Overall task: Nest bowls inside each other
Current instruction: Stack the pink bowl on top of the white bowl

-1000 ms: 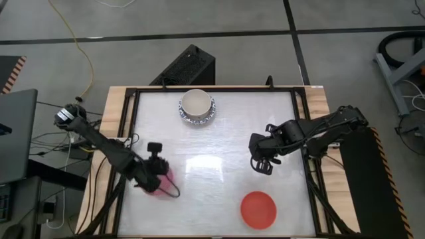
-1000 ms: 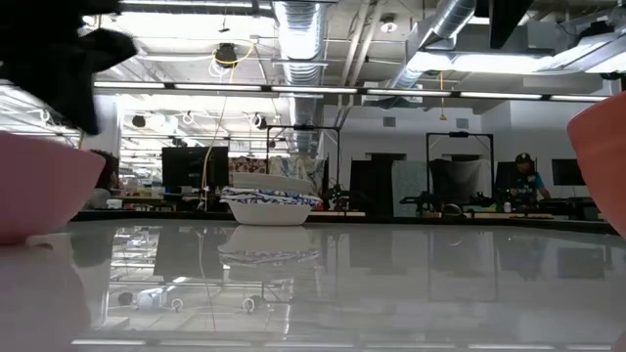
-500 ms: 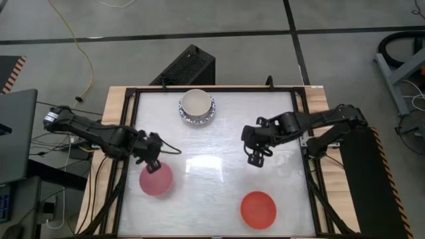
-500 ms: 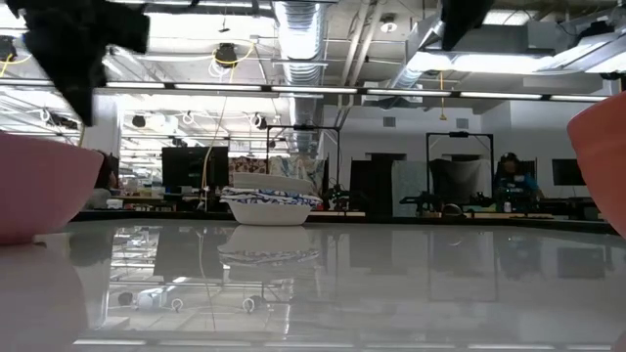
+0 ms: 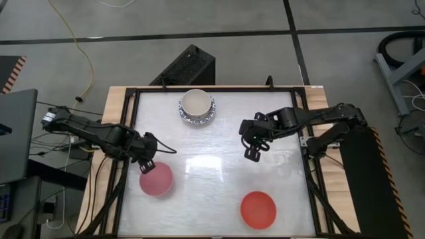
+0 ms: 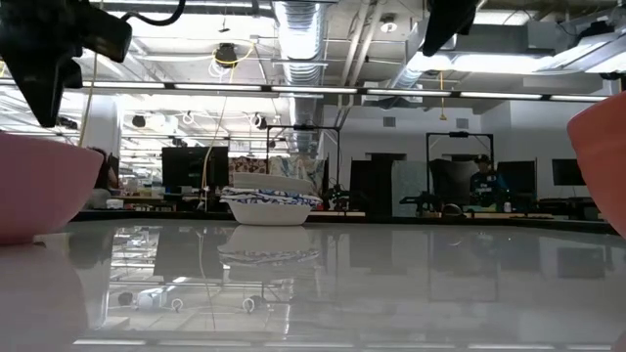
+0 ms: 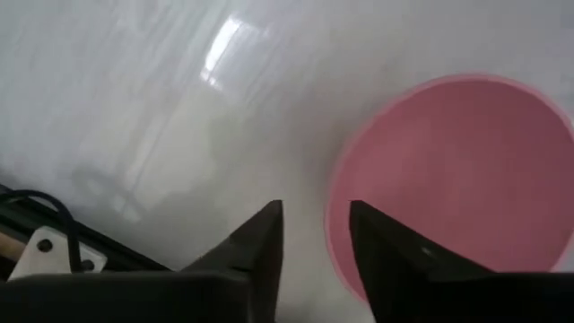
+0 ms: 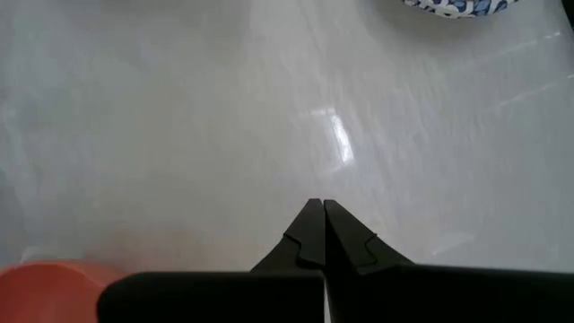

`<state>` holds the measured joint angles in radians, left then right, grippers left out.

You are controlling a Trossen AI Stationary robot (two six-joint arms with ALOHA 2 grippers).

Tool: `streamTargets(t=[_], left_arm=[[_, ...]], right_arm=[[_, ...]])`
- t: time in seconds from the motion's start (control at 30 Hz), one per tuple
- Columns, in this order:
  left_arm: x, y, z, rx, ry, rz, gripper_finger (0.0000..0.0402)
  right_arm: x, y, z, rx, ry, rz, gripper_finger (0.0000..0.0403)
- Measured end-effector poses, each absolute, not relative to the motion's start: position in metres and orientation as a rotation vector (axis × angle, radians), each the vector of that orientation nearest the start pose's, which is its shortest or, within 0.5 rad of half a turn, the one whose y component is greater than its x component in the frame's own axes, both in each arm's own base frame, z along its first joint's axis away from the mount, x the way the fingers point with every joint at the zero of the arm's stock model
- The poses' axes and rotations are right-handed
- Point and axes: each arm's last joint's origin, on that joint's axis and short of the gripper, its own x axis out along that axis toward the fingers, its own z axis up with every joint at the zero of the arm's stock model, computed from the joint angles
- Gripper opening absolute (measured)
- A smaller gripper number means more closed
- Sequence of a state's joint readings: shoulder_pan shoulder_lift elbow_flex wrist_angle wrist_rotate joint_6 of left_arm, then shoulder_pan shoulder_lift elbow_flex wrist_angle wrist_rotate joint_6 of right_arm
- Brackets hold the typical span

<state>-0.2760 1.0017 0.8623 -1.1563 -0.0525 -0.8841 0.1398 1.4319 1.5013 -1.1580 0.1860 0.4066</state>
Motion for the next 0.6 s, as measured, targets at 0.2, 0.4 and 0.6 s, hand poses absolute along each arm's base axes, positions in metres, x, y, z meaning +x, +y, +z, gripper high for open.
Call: streamTargets(t=[0.2, 0.4, 0.6], left_arm=[[0.15, -0.042, 0.255, -0.556, 1.294, 0.401, 0.0162], [0.152, -0.047, 0.252, -0.542, 1.313, 0.414, 0.0165], [0.154, -0.053, 0.242, -0.579, 1.291, 0.427, 0.0165]], right_arm=[[0.268, 0.032, 0.357, 0.194, 1.03, -0.255, 0.0009], [0.269, 0.033, 0.358, 0.198, 1.012, -0.251, 0.0009], [0.27, 0.032, 0.358, 0.178, 1.01, -0.24, 0.0009]])
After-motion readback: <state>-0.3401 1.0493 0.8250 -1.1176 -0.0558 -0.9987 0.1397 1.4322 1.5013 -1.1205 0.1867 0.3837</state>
